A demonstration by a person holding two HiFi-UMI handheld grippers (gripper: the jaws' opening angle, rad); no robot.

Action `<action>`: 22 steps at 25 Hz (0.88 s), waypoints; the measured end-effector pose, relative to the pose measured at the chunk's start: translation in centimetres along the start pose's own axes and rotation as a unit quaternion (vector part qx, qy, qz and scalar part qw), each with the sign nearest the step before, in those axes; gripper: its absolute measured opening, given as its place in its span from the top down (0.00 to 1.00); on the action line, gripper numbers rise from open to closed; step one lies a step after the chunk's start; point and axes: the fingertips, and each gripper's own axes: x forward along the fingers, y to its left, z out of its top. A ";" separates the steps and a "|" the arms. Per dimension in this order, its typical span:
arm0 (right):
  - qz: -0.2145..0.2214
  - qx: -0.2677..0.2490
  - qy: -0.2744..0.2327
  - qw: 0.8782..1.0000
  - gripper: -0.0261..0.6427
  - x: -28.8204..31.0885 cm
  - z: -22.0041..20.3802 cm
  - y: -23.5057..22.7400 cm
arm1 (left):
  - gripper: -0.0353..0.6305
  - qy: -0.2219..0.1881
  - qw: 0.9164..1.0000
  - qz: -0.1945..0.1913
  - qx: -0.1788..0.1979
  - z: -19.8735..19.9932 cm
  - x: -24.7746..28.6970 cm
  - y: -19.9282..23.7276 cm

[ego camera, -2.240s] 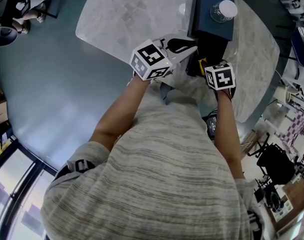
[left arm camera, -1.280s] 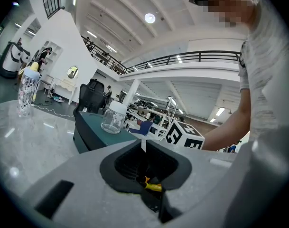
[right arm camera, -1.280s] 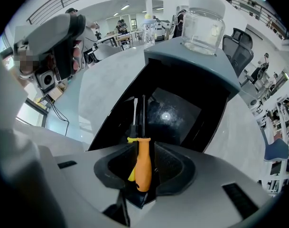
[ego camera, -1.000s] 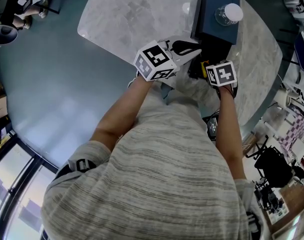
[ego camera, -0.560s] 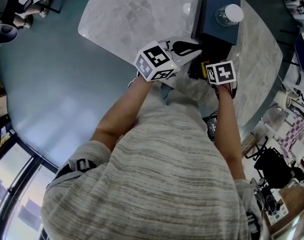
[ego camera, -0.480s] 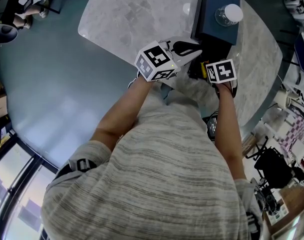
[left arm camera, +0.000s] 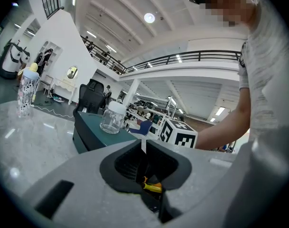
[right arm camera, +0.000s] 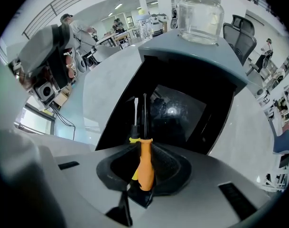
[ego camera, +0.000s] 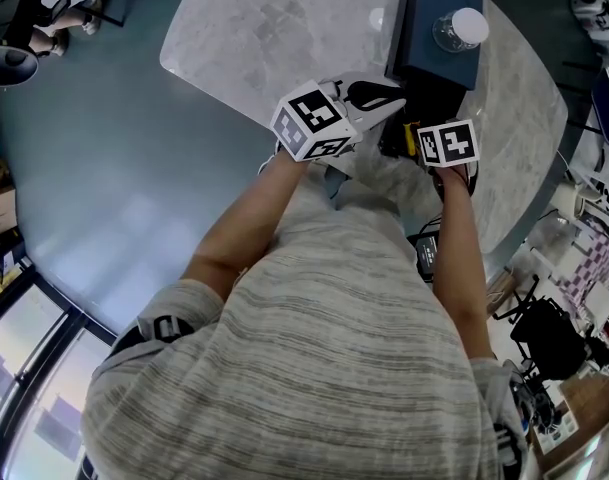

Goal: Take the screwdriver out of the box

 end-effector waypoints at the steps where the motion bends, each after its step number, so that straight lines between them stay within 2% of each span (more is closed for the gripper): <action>1: 0.000 0.003 -0.004 1.000 0.86 -0.1 0.0 0.0 | 0.91 0.000 1.000 0.000 0.000 0.0 0.0 0.0; 11: 0.000 0.031 -0.065 0.997 0.86 -1.4 0.5 -0.2 | 0.91 0.006 1.000 -0.001 0.003 -0.2 0.0 0.2; 22: 0.002 0.060 -0.162 0.985 0.86 -4.2 2.3 -0.6 | 0.91 0.031 0.999 -0.017 0.022 -0.5 1.1 -0.1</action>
